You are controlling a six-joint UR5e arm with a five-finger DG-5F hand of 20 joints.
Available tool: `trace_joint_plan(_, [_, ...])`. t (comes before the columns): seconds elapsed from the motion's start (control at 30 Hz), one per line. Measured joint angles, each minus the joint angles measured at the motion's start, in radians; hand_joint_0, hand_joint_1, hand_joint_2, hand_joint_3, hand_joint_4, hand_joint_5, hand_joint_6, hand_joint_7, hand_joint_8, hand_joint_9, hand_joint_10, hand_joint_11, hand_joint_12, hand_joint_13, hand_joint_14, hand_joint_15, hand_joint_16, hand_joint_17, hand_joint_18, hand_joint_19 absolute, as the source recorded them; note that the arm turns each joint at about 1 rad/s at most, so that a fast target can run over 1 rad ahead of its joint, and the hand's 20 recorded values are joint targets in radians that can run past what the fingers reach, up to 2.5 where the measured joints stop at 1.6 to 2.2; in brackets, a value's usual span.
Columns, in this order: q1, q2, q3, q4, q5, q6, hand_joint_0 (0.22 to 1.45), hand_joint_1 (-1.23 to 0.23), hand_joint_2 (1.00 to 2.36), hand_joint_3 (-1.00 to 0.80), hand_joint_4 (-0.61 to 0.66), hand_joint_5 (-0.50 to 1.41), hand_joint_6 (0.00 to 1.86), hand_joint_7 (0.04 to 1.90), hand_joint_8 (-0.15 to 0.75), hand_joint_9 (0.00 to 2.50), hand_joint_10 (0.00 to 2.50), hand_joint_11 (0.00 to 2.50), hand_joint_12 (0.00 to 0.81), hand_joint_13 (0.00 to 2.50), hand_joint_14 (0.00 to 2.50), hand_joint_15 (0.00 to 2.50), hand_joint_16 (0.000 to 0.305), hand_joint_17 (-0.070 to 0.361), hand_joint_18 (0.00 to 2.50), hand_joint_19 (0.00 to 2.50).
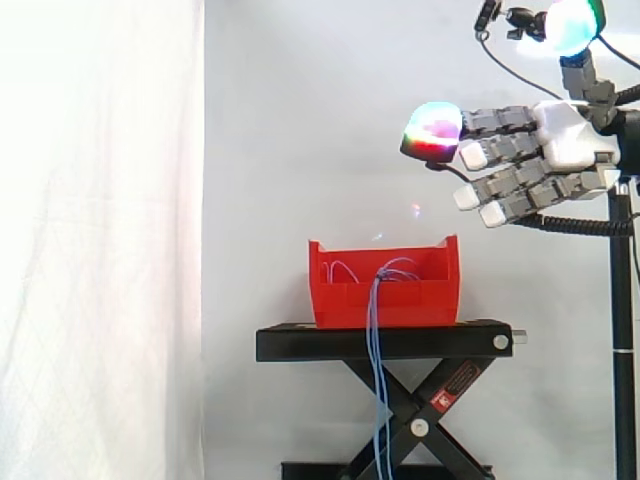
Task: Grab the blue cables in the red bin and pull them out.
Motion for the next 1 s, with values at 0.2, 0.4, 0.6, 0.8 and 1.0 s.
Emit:
trace_joint_plan(0.2, [0.000, 0.000, 0.000, 0.000, 0.000, 0.000, 0.75, -0.73, 1.00, -1.00, 0.19, 0.33, 0.01, 0.20, 0.298, 0.59, 0.00, 0.13, 0.367, 0.33, 0.00, 0.08, 0.057, 0.128, 0.25, 0.20])
trace_joint_plan(0.4, [0.000, 0.000, 0.000, 0.000, 0.000, 0.000, 0.75, -0.73, 1.00, -1.00, 0.19, 0.36, 0.01, 0.20, 0.299, 0.61, 0.00, 0.14, 0.367, 0.36, 0.00, 0.09, 0.056, 0.125, 0.30, 0.22])
trace_joint_plan(0.6, [0.000, 0.000, 0.000, 0.000, 0.000, 0.000, 0.76, -0.75, 1.00, -1.00, 0.19, 0.37, 0.01, 0.20, 0.299, 0.64, 0.00, 0.15, 0.367, 0.39, 0.00, 0.10, 0.055, 0.123, 0.33, 0.23])
trace_joint_plan(0.8, [0.000, 0.000, 0.000, 0.000, 0.000, 0.000, 0.77, -0.75, 1.00, -1.00, 0.19, 0.38, 0.01, 0.20, 0.299, 0.65, 0.01, 0.15, 0.365, 0.41, 0.00, 0.10, 0.054, 0.122, 0.35, 0.24])
trace_joint_plan(1.0, [-0.001, 0.000, 0.000, 0.000, 0.000, 0.000, 0.77, -0.75, 1.00, -1.00, 0.20, 0.39, 0.01, 0.20, 0.300, 0.66, 0.01, 0.16, 0.366, 0.42, 0.00, 0.11, 0.054, 0.122, 0.36, 0.25])
